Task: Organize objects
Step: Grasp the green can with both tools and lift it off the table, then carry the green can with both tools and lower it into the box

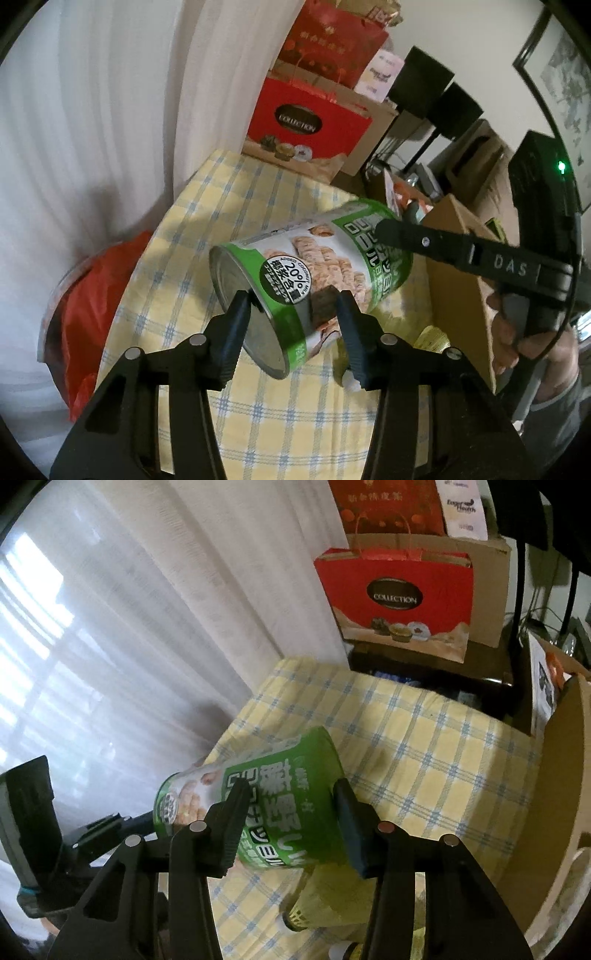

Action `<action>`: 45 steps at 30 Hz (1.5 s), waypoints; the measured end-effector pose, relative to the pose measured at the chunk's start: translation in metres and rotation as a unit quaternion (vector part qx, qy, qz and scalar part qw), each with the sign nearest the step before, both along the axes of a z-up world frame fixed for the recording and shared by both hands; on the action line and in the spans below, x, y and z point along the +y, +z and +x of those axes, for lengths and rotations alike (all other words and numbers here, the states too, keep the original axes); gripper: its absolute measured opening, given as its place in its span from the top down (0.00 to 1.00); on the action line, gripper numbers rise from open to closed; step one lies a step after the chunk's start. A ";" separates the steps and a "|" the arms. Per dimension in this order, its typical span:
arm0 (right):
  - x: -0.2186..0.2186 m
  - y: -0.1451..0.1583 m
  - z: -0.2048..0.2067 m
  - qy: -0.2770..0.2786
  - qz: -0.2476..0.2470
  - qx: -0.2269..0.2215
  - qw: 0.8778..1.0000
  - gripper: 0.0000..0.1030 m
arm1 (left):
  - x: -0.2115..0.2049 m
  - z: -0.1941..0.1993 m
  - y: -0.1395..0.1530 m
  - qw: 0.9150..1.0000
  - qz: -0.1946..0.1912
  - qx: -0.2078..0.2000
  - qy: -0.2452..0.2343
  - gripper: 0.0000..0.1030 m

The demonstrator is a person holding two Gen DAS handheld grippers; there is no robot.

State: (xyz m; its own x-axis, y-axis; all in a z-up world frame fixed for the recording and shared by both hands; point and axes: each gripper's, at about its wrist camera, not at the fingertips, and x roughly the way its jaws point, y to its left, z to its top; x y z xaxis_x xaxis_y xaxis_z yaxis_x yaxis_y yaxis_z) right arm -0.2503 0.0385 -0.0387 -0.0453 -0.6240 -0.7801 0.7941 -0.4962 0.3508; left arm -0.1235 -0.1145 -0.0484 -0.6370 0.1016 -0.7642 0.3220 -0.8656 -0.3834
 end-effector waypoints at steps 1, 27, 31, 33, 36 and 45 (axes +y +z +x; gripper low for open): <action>0.001 0.005 0.001 -0.001 -0.001 0.007 1.000 0.52 | 0.000 0.000 0.006 1.000 0.000 0.005 -0.001 0.56; 0.198 0.108 -0.075 -0.191 -0.031 0.065 0.979 0.52 | 0.168 -0.121 0.110 0.986 -0.019 0.079 -0.144 0.56; 0.228 0.104 -0.096 -0.223 -0.025 0.062 0.972 0.52 | 0.202 -0.142 0.105 0.983 -0.021 0.076 -0.167 0.56; 0.242 0.101 -0.104 -0.235 -0.026 0.057 0.970 0.52 | 0.216 -0.151 0.103 0.981 -0.025 0.075 -0.177 0.56; 0.260 0.096 -0.115 -0.250 -0.023 0.054 0.967 0.52 | 0.233 -0.166 0.098 0.979 -0.027 0.069 -0.192 0.55; 0.294 0.073 -0.140 -0.280 -0.024 0.035 0.959 0.52 | 0.260 -0.202 0.079 0.975 -0.015 0.054 -0.216 0.55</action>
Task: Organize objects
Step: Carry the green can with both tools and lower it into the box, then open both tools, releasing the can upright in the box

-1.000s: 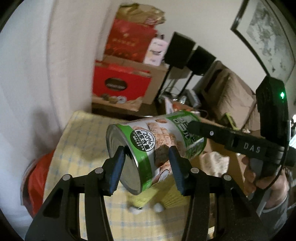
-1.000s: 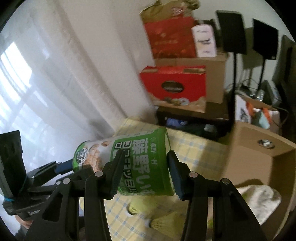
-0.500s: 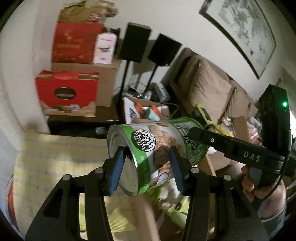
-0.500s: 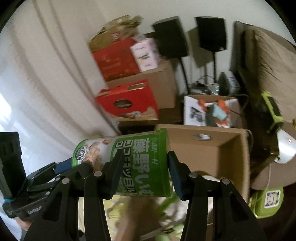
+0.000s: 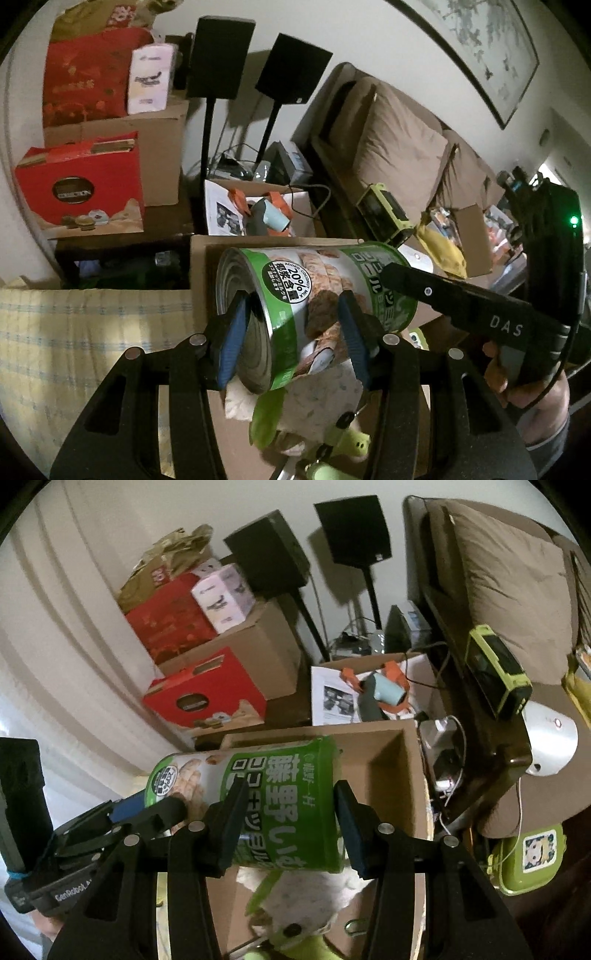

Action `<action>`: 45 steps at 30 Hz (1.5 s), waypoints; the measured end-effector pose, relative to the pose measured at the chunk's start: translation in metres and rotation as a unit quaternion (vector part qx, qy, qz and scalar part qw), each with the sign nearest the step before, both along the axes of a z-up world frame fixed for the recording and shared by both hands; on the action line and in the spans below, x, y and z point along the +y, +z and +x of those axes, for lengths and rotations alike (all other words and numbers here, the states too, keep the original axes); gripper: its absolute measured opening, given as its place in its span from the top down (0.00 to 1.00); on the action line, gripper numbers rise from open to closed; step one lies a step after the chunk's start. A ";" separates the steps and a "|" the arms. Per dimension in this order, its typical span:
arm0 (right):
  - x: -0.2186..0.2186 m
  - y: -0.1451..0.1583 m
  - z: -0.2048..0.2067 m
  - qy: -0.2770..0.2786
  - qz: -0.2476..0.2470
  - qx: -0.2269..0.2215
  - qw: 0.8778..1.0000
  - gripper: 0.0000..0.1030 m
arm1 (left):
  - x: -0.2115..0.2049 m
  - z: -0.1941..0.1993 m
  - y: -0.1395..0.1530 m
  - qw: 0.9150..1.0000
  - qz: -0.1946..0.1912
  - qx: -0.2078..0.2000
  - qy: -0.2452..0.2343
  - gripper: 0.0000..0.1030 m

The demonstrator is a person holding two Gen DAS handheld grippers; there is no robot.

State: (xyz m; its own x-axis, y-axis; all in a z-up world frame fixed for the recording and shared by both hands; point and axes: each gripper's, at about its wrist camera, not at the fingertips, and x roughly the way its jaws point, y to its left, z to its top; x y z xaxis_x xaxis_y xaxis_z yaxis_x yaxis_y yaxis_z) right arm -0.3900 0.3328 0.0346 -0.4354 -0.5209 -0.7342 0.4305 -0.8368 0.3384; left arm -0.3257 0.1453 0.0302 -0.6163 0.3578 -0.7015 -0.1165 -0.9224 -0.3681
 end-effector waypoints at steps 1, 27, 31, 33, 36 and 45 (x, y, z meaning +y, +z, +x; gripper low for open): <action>0.002 -0.002 -0.002 -0.002 0.000 -0.001 1.000 0.52 | 0.002 -0.002 -0.002 1.000 0.000 -0.001 -0.001 0.55; -0.007 -0.069 -0.026 -0.009 0.045 0.008 0.999 0.52 | 0.013 -0.050 -0.075 0.998 -0.015 -0.054 -0.003 0.55; -0.011 -0.070 -0.022 -0.001 0.062 0.029 0.998 0.52 | 0.011 -0.051 -0.076 0.998 -0.012 -0.054 -0.001 0.55; -0.010 -0.070 -0.022 0.000 0.061 0.030 0.998 0.52 | 0.012 -0.051 -0.075 0.998 -0.015 -0.054 -0.005 0.55; -0.008 -0.070 -0.021 -0.003 0.061 0.027 0.998 0.53 | 0.011 -0.049 -0.075 0.998 -0.014 -0.057 -0.009 0.57; 0.001 -0.059 -0.003 -0.016 0.093 0.050 0.994 0.47 | -0.002 -0.023 -0.058 0.999 -0.021 -0.035 0.003 0.40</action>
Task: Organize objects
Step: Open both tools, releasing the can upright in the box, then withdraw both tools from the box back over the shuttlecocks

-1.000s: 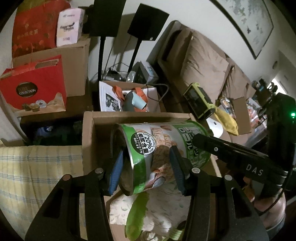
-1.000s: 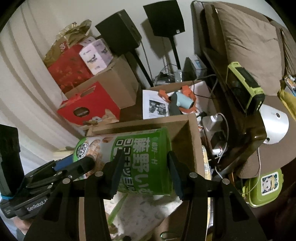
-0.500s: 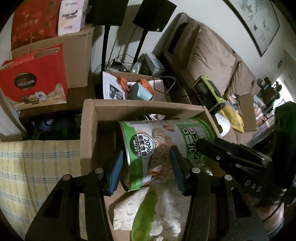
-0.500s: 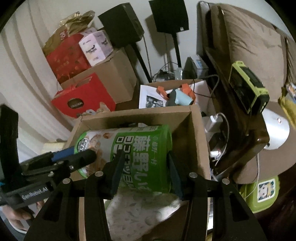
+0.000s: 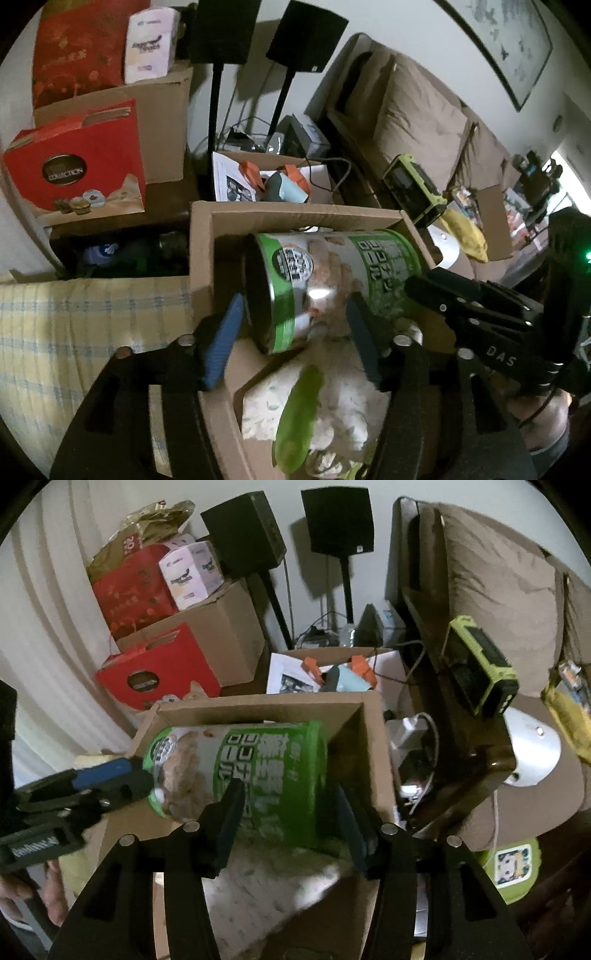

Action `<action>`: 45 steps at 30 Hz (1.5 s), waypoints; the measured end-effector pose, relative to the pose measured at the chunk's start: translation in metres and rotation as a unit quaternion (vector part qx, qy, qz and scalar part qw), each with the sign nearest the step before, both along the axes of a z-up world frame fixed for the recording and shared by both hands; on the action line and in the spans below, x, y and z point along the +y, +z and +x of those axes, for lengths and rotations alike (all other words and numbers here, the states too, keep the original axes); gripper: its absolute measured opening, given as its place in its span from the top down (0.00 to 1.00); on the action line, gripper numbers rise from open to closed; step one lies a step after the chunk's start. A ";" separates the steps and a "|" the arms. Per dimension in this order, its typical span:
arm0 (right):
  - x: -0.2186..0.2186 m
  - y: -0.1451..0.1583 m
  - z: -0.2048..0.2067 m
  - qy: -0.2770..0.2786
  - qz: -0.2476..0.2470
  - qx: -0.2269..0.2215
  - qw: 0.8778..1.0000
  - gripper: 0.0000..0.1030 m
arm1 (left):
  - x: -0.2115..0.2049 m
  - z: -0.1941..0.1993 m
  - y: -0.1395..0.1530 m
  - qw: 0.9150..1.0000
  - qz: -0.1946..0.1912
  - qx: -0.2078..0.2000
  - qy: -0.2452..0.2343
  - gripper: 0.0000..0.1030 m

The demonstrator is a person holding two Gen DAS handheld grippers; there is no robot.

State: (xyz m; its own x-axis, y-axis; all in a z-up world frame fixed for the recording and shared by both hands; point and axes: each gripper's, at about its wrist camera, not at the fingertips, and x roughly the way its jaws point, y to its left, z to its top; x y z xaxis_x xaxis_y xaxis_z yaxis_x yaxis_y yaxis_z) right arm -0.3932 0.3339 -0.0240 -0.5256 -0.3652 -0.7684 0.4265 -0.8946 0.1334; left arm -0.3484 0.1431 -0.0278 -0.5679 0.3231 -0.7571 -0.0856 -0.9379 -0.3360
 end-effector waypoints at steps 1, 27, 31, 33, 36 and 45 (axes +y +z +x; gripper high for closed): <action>0.000 0.002 0.004 -0.001 0.007 0.002 1.000 0.45 | -0.002 0.003 0.002 1.000 0.000 0.002 0.004 0.37; -0.002 0.035 0.091 -0.004 0.013 0.060 0.998 0.00 | -0.034 0.105 0.040 0.988 -0.118 0.083 0.052 0.00; -0.006 0.040 0.112 0.000 0.017 0.075 0.997 0.00 | -0.040 0.123 0.042 0.987 -0.120 0.088 0.059 0.00; -0.008 0.042 0.124 0.004 0.017 0.080 0.997 0.00 | -0.044 0.131 0.043 0.987 -0.121 0.089 0.065 0.00; -0.015 0.043 0.138 0.010 0.022 0.082 0.996 0.00 | -0.050 0.145 0.043 0.986 -0.123 0.090 0.069 0.00; -0.024 0.047 0.174 0.011 0.022 0.095 0.995 0.00 | -0.077 0.191 0.045 0.984 -0.121 0.094 0.089 0.00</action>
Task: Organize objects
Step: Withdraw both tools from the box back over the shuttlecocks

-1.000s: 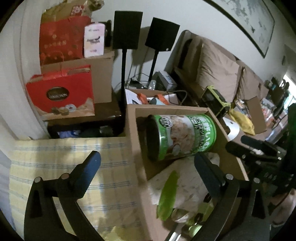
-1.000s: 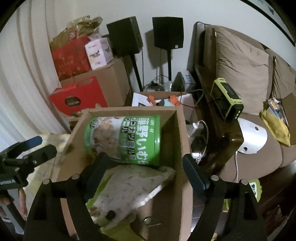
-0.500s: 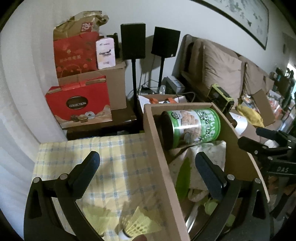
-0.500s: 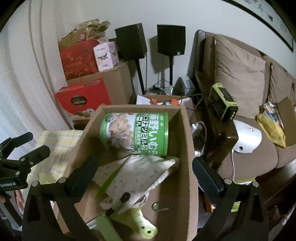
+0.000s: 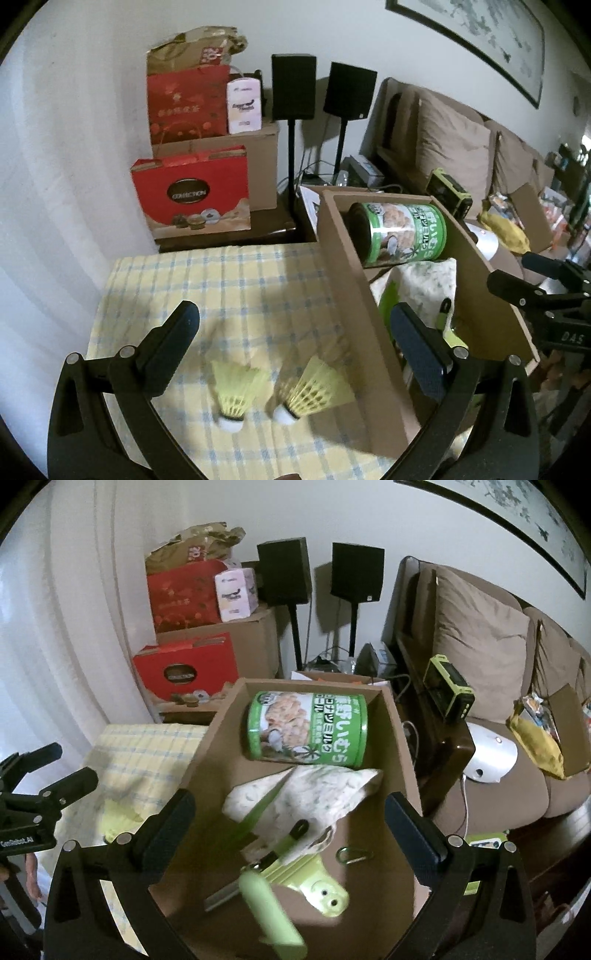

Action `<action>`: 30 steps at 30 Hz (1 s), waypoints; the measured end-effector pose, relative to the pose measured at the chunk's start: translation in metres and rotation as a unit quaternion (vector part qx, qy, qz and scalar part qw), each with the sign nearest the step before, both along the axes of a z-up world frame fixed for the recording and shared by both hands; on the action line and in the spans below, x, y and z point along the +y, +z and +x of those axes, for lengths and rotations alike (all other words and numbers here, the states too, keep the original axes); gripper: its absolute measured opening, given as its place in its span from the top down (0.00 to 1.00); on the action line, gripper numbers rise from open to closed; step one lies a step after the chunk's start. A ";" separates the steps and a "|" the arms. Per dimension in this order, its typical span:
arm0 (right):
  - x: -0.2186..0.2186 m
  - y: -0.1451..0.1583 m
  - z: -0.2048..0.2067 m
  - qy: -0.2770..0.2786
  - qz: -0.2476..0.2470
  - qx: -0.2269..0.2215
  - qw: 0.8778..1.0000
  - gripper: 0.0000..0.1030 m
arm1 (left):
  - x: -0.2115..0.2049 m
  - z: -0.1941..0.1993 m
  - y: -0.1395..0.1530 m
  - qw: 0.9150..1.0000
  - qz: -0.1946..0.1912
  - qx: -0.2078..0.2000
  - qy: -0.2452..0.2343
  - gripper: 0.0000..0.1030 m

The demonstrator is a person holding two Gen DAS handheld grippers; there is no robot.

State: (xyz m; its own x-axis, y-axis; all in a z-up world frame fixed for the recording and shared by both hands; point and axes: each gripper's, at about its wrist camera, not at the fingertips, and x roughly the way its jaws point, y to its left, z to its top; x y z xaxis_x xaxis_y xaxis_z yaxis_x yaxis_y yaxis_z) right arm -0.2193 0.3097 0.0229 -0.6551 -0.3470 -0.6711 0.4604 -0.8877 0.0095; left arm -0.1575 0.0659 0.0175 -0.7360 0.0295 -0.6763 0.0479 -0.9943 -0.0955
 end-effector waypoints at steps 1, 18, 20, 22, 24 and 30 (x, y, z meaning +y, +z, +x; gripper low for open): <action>-0.002 0.000 0.004 0.002 0.000 0.002 1.000 0.00 | -0.003 0.004 0.001 1.000 0.001 0.001 0.002 0.00; -0.049 -0.010 0.055 0.067 0.003 -0.006 0.998 0.00 | -0.052 0.062 -0.023 0.999 -0.001 -0.018 0.035 0.00; -0.059 -0.011 0.060 0.081 0.003 -0.006 0.997 0.01 | -0.061 0.066 -0.032 0.999 -0.001 -0.027 0.044 0.00; -0.068 -0.011 0.064 0.092 0.001 -0.008 0.996 0.01 | -0.069 0.069 -0.039 0.998 -0.001 -0.033 0.051 0.00; -0.076 -0.012 0.068 0.101 -0.003 -0.010 0.995 0.01 | -0.075 0.071 -0.046 0.998 -0.004 -0.037 0.056 0.00; -0.096 -0.016 0.079 0.125 -0.017 -0.025 0.992 0.01 | -0.078 0.071 -0.070 0.997 -0.007 -0.054 0.050 0.00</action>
